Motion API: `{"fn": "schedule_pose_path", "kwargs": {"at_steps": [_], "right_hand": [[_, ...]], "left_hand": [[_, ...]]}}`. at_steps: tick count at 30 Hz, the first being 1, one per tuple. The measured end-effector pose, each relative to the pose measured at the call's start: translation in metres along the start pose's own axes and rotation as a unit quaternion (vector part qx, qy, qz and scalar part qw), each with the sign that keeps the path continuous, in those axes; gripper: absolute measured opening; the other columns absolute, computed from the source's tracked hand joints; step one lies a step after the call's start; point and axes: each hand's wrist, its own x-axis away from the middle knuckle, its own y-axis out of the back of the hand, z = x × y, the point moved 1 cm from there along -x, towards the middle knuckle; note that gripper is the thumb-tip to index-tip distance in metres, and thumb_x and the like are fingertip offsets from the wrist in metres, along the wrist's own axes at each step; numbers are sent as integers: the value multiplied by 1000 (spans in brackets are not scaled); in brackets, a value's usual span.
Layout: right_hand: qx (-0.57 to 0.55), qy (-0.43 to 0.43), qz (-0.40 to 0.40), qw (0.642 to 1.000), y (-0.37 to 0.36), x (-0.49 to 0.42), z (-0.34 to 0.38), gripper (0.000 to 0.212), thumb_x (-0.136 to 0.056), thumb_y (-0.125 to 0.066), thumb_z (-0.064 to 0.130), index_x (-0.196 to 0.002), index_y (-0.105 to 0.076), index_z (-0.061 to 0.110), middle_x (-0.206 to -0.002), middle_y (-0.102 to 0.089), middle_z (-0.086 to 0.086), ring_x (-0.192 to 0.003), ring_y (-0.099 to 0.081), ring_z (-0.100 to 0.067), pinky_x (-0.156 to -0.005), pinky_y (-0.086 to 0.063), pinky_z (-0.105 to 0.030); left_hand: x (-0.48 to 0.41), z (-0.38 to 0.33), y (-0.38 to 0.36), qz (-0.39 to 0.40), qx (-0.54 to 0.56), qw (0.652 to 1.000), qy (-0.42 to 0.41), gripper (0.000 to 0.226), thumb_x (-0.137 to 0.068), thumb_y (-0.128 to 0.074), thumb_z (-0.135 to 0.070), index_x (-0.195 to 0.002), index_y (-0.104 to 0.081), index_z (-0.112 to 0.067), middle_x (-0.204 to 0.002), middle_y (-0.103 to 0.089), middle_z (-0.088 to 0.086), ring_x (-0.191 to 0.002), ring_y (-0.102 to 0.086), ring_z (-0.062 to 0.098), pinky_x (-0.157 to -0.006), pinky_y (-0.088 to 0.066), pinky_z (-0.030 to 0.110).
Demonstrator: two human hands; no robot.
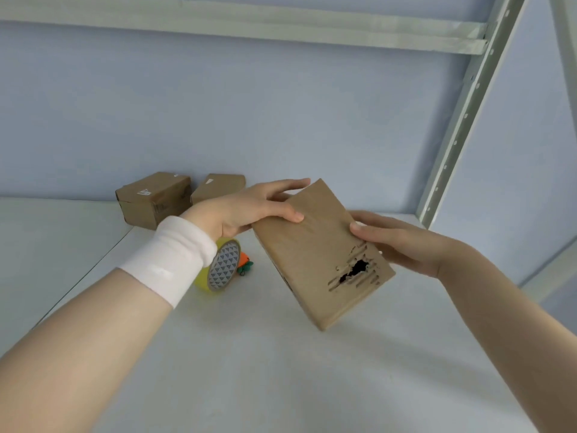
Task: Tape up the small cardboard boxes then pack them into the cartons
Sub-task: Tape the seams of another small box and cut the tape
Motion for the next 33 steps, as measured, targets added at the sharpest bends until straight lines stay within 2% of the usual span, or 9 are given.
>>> {"fn": "schedule_pose_path", "kwargs": {"at_steps": [5, 8, 12, 18, 22, 25, 27, 31, 33], "right_hand": [[-174, -11, -110, 978, -15, -5, -22, 59, -73, -63, 60, -118, -62, 23, -110, -70, -5, -93, -69, -20, -61, -54, -27], [-245, -64, -192, 948, -23, -11, -35, 52, -76, -61, 60, -111, -66, 22, -113, -69, -8, -105, -65, -27, -82, -54, -39], [-284, -119, -230, 923, -49, -19, -39, 41, -76, -63, 59, -98, -69, 24, -102, -71, -6, -98, -65, -27, -89, -51, -48], [-358, -83, -240, 899, -78, -30, -46, 40, -94, -43, 49, -108, -66, 20, -96, -74, 0, -88, -69, -17, -68, -52, -32], [-365, -74, -231, 899, -85, -35, -49, 50, -97, -41, 44, -140, -43, 19, -128, -60, 0, -112, -60, -17, -91, -49, -35], [-338, -82, -243, 905, -81, -40, -47, 47, -97, -44, 38, -138, -44, 15, -129, -59, -1, -113, -59, -18, -96, -46, -35], [-310, -77, -245, 915, -76, -40, -46, 44, -96, -48, 34, -130, -52, 7, -122, -64, -6, -107, -61, -18, -95, -47, -34], [-249, -47, -303, 919, -60, -35, -41, 71, -87, -61, 38, -144, -32, 6, -147, -39, -3, -135, -36, -19, -114, -27, -40], [-198, -18, -351, 915, -52, -28, -29, 73, -85, -65, 39, -144, -31, 11, -146, -38, 0, -135, -34, -17, -115, -24, -40]], "left_hand": [[2, 5, -3, -172, -8, 985, -8, 57, -79, -65, -47, -132, -46, -36, -128, -56, -10, -115, -54, 9, -91, -45, 27], [4, 24, -14, -247, 3, 969, 19, 67, -86, -55, -51, -144, -31, -26, -142, -40, -5, -127, -43, 14, -99, -39, 34], [4, 49, -49, -175, 95, 978, 63, 44, -96, -45, -39, -134, -45, -15, -134, -55, 1, -112, -56, 12, -86, -47, 25], [4, 67, -59, -217, 192, 955, 69, 18, -101, -40, -23, -100, -58, -19, -98, -65, -2, -86, -62, 10, -74, -51, 23], [3, 72, -58, -246, 211, 943, 77, 19, -100, -40, -23, -110, -56, -20, -98, -64, -6, -83, -61, 6, -66, -51, 20], [3, 71, -59, -263, 108, 956, 79, 35, -100, -39, -28, -133, -44, -16, -133, -53, 1, -110, -56, 12, -91, -47, 27], [5, 67, -51, -298, -71, 951, 38, 51, -100, -40, -30, -146, -27, -14, -152, -30, 1, -137, -32, 15, -113, -26, 30], [20, 49, -2, -336, -263, 901, -84, 40, -99, -43, -25, -138, -43, -19, -141, -44, -3, -124, -44, 11, -83, -27, 2], [27, 50, 32, -305, -346, 887, -37, 36, -99, -40, -26, -133, -48, -18, -135, -51, 1, -116, -51, 17, -82, -33, 10]]}}
